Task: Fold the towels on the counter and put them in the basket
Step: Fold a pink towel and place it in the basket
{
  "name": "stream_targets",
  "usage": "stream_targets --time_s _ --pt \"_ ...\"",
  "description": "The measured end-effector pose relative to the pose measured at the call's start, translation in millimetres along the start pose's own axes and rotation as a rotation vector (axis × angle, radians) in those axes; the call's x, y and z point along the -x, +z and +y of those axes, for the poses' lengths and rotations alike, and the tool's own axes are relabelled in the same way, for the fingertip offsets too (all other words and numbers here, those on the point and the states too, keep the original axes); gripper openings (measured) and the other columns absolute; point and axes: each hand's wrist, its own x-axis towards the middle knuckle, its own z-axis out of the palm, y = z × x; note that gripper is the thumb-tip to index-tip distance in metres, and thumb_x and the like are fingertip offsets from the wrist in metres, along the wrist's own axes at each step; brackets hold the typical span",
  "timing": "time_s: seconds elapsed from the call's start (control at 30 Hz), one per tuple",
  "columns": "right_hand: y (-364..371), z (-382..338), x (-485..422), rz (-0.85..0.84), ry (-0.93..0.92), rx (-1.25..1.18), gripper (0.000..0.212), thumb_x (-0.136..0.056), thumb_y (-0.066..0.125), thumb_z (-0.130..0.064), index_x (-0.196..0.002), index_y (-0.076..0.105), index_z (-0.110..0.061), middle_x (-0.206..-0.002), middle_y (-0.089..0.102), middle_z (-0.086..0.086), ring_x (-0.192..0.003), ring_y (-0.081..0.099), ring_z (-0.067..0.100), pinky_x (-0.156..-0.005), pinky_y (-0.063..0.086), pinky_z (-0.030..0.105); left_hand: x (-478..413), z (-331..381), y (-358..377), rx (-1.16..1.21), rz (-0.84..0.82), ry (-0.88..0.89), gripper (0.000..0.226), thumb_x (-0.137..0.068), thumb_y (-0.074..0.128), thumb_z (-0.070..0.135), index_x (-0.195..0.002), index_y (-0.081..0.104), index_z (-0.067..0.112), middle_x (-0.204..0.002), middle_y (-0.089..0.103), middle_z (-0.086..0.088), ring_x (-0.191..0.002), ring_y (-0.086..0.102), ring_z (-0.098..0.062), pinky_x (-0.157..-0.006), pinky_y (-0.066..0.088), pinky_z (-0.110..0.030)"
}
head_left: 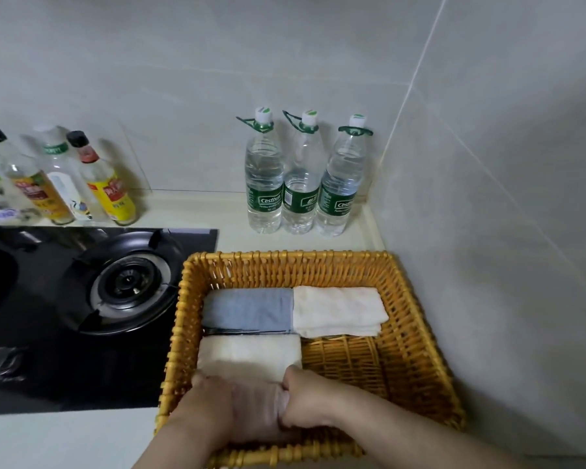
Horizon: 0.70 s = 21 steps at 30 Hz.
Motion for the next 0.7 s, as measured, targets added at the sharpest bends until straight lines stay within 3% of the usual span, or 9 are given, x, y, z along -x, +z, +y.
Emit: stream_targets --time_s 0.07,0.13,0.2,0.3,0.37,0.5,0.6,0.7 --pt "5.2 1.6 -7.6 0.005 -0.015 0.038 0.026 -0.09 0.054 -0.017 -0.111 0.042 -0.007 -0.091 0.046 0.006 -0.103 0.056 0.03 -0.063 0.038 0.026 -2.3 7.2 1.7 -0.077 0.015 -0.005 0.047 -0.1 0.029 0.018 -0.144 0.033 0.001 -0.147 0.029 -0.02 -0.13 0.043 -0.026 -0.104 0.043 -0.031" --pt "7.9 3.2 -9.5 0.045 -0.037 0.076 0.025 -0.089 0.056 -0.021 -0.107 0.041 -0.015 -0.1 0.051 0.011 -0.103 0.057 0.03 -0.06 0.037 0.028 0.1 9.6 -4.8 -0.167 0.082 0.003 0.047 -0.1 0.027 0.014 -0.145 0.026 0.0 -0.145 0.026 -0.02 -0.128 0.043 -0.029 -0.099 0.047 -0.033" --pt "2.6 10.4 -11.1 0.087 -0.098 0.16 0.029 -0.087 0.059 -0.03 -0.109 0.047 -0.015 -0.111 0.057 0.011 -0.105 0.057 0.031 -0.065 0.039 0.029 -0.3 6.0 -10.5 -0.202 0.184 0.166 0.04 -0.097 0.033 0.017 -0.136 0.034 0.01 -0.136 0.034 -0.013 -0.123 0.042 -0.03 -0.095 0.045 -0.033" --pt "-12.6 22.9 -12.9 0.187 -0.18 0.245 0.034 -0.085 0.059 -0.043 -0.111 0.06 -0.021 -0.106 0.061 0.001 -0.101 0.059 0.027 -0.07 0.046 0.032 -10.1 -7.8 -14.7 -0.162 0.138 0.387 0.03 -0.094 0.04 0.023 -0.122 0.048 0.02 -0.126 0.048 -0.004 -0.119 0.048 -0.024 -0.097 0.041 -0.033" --pt "-15.7 27.2 -16.2 0.248 -0.24 0.175 0.034 -0.085 0.06 -0.044 -0.113 0.061 -0.027 -0.111 0.063 0.0 -0.103 0.058 0.023 -0.08 0.048 0.032 -19.8 -11.8 -12.3 -0.101 0.051 0.365 0.032 -0.091 0.045 0.026 -0.121 0.054 0.024 -0.129 0.053 0.0 -0.122 0.05 -0.021 -0.099 0.043 -0.031" --pt "-2.9 22.1 -28.3 0.171 -0.376 0.237 0.024 -0.083 0.06 -0.035 -0.105 0.063 -0.026 -0.105 0.062 0.006 -0.102 0.058 0.027 -0.081 0.047 0.034 -20.6 -3.2 -14.6 -0.078 -0.009 0.392 0.046 -0.083 0.052 0.025 -0.128 0.05 0.034 -0.137 0.05 0.004 -0.126 0.049 -0.02 -0.101 0.044 -0.033" --pt "-0.1 24.1 -35.5 0.183 -0.372 0.205 0.019 -0.082 0.056 -0.036 -0.097 0.062 -0.025 -0.094 0.056 0.003 -0.1 0.058 0.028 -0.079 0.047 0.034 -17.9 -4.2 -17.4 -0.163 -0.034 0.349 0.046 -0.082 0.054 0.031 -0.127 0.048 0.026 -0.136 0.049 -0.001 -0.126 0.047 -0.023 -0.1 0.043 -0.034" --pt "-1.8 27.6 -37.8 0.171 -0.373 0.174 0.022 -0.081 0.058 -0.039 -0.097 0.063 -0.025 -0.098 0.056 0.004 -0.099 0.056 0.025 -0.076 0.044 0.031 -20.0 -6.6 -18.9 -0.364 -0.056 0.324 0.042 -0.088 0.052 0.023 -0.128 0.052 0.014 -0.139 0.043 -0.011 -0.129 0.041 -0.029 -0.1 0.044 -0.038"
